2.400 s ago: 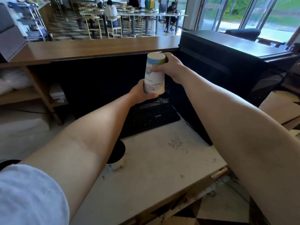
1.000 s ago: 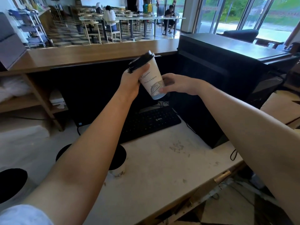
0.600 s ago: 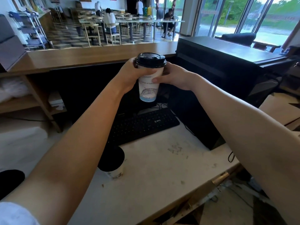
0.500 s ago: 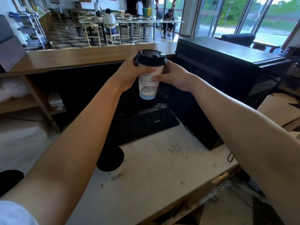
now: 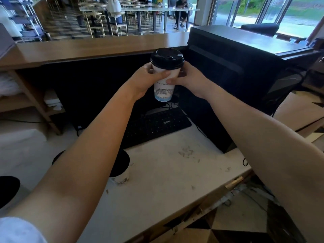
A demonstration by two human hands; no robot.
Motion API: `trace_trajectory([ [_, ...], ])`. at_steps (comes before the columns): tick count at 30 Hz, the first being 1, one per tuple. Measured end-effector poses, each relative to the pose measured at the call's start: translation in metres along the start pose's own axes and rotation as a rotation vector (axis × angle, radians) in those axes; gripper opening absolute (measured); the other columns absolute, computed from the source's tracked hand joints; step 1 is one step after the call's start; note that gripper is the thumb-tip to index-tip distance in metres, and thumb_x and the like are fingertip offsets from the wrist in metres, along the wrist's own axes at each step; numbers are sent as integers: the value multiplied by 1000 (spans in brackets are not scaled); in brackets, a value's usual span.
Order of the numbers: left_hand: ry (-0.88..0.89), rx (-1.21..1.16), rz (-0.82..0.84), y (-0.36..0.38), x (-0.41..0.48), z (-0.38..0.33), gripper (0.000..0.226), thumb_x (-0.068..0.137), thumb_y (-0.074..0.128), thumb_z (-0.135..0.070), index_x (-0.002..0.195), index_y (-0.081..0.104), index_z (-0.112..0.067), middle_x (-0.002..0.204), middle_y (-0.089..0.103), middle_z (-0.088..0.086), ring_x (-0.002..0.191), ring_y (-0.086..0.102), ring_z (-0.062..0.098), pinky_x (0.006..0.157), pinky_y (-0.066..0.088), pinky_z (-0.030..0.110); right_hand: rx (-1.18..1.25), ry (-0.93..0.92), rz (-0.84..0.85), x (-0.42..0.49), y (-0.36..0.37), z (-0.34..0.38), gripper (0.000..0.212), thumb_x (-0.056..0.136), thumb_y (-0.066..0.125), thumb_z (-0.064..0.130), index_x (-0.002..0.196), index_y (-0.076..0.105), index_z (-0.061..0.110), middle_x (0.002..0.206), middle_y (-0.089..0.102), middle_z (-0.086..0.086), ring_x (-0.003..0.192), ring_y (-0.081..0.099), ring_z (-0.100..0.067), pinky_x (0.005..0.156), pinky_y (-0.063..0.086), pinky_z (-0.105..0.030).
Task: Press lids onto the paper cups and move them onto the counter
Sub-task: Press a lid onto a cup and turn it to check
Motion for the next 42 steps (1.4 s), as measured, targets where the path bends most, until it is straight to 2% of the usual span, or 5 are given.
trace_trajectory([
  [7,-109,45,-4,21,-14,58,74,64,82,-22,130,50,-13,121,64,5,110,62,18,92,53,35,19,70,19,-24,17,-58,70,73,76,7,133,41,14,123,57,0,113,56,-12,88,51,-24],
  [13,-257,9,-55,36,-40,127,83,61,86,-23,134,47,-17,127,61,3,114,59,16,97,50,37,21,186,73,-50,38,-128,81,73,77,5,141,34,14,137,51,-4,125,50,-18,101,46,-35],
  [19,-359,1,-145,43,-68,177,97,48,87,-34,134,45,-22,129,58,0,119,56,17,101,47,37,58,234,87,-75,60,-176,79,77,72,-2,142,30,13,132,48,3,117,48,-8,86,48,-9],
  [37,-379,-24,-313,26,-115,220,70,73,77,-6,133,45,-20,113,55,-14,104,51,0,72,46,5,68,279,208,-95,110,-215,85,78,70,-3,147,22,12,143,39,2,125,42,-8,89,42,-3],
  [42,-373,-8,-309,24,-124,221,76,75,76,-12,140,38,-21,123,50,-12,113,45,1,84,40,8,65,280,220,-98,115,-215,83,78,70,-2,146,24,14,137,41,7,127,41,-6,96,40,-6],
])
Point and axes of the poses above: each hand's wrist, its own x-axis towards the middle knuckle, its own y-axis out of the palm, z = x × y, the point moved 8 cm from there along x, towards the middle knuckle
